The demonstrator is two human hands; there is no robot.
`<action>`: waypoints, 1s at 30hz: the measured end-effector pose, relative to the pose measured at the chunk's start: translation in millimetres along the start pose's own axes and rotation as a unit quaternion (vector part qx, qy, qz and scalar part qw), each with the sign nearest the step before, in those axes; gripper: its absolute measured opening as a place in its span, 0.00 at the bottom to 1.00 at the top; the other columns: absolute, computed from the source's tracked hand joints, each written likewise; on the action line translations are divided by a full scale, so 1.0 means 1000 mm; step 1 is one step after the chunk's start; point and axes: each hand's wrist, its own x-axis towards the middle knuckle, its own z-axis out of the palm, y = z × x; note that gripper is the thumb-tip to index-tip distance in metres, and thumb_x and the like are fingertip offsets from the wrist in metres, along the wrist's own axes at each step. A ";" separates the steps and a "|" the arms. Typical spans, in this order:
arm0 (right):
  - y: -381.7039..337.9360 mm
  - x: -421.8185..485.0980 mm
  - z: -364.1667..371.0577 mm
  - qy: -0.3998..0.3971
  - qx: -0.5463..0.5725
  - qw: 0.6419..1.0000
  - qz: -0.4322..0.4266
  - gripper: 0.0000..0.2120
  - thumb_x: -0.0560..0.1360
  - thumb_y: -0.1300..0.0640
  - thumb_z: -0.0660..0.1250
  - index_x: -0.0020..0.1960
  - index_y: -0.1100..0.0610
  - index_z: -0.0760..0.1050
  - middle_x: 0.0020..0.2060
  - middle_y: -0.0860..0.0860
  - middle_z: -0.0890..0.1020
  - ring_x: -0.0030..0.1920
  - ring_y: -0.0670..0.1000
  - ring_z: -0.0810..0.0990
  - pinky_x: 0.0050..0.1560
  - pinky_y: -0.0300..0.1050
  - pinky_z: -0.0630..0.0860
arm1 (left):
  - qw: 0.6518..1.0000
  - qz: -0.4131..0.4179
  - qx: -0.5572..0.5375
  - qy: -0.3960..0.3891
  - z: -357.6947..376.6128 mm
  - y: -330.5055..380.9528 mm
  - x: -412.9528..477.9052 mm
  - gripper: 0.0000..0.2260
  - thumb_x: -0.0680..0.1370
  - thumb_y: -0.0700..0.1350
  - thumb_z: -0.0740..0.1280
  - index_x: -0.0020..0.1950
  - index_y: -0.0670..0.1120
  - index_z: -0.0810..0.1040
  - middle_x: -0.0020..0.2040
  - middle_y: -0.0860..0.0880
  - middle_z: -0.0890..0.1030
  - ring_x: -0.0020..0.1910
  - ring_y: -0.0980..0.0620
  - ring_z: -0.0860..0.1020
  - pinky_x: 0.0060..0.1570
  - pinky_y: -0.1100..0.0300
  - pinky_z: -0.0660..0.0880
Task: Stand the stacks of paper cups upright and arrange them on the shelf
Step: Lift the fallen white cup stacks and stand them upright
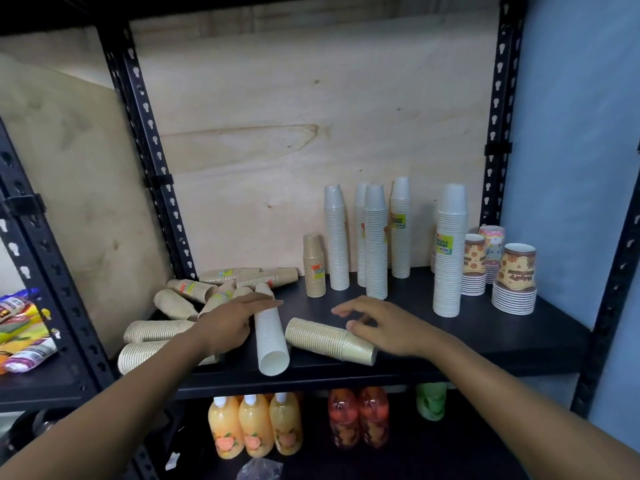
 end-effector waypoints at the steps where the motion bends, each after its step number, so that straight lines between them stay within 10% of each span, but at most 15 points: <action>1: -0.004 -0.001 0.003 -0.026 -0.002 1.000 0.005 0.21 0.77 0.41 0.67 0.70 0.36 0.71 0.62 0.37 0.74 0.58 0.40 0.78 0.62 0.37 0.74 | 1.000 0.001 0.008 -0.017 0.003 0.000 -0.003 0.37 0.76 0.33 0.60 0.76 0.67 0.64 0.77 0.61 0.66 0.74 0.55 0.68 0.67 0.57 0.66; 7: -0.003 -0.007 0.015 -0.070 -0.092 0.993 0.003 0.38 0.68 0.34 0.73 0.74 0.34 0.62 0.63 0.36 0.67 0.65 0.39 0.70 0.71 0.43 0.67 | 0.999 0.020 0.033 -0.021 0.007 0.007 -0.012 0.31 0.79 0.45 0.70 0.77 0.66 0.64 0.78 0.54 0.64 0.72 0.49 0.72 0.65 0.51 0.73; 13: 0.001 -0.009 0.020 -0.052 -0.077 0.996 0.010 0.35 0.71 0.43 0.73 0.73 0.32 0.62 0.62 0.39 0.66 0.62 0.43 0.73 0.69 0.46 0.71 | 0.996 -0.059 -0.061 0.024 0.010 0.007 -0.006 0.32 0.77 0.31 0.59 0.76 0.59 0.70 0.76 0.48 0.67 0.73 0.47 0.69 0.66 0.57 0.69; 17: 0.003 -0.008 0.022 -0.043 -0.070 0.997 0.007 0.34 0.72 0.47 0.73 0.73 0.34 0.63 0.61 0.42 0.66 0.60 0.45 0.74 0.67 0.44 0.71 | 0.988 -0.137 -0.048 0.058 -0.001 0.022 0.005 0.17 0.84 0.48 0.59 0.71 0.52 0.77 0.66 0.43 0.78 0.66 0.46 0.75 0.62 0.54 0.70; 22: 0.004 -0.008 0.024 -0.039 -0.056 0.998 0.010 0.34 0.72 0.48 0.74 0.73 0.35 0.65 0.61 0.41 0.66 0.59 0.44 0.73 0.65 0.40 0.71 | 0.974 -0.225 0.006 0.004 -0.005 0.040 0.030 0.29 0.80 0.67 0.58 0.74 0.51 0.74 0.67 0.44 0.79 0.69 0.45 0.74 0.63 0.51 0.70; 30: 0.007 -0.008 0.028 0.017 0.007 0.999 0.035 0.28 0.70 0.52 0.74 0.68 0.40 0.69 0.61 0.40 0.72 0.60 0.39 0.74 0.62 0.36 0.71 | 0.957 -0.291 -0.014 0.014 0.007 0.046 0.046 0.28 0.74 0.65 0.69 0.66 0.48 0.76 0.62 0.46 0.80 0.57 0.47 0.78 0.48 0.55 0.75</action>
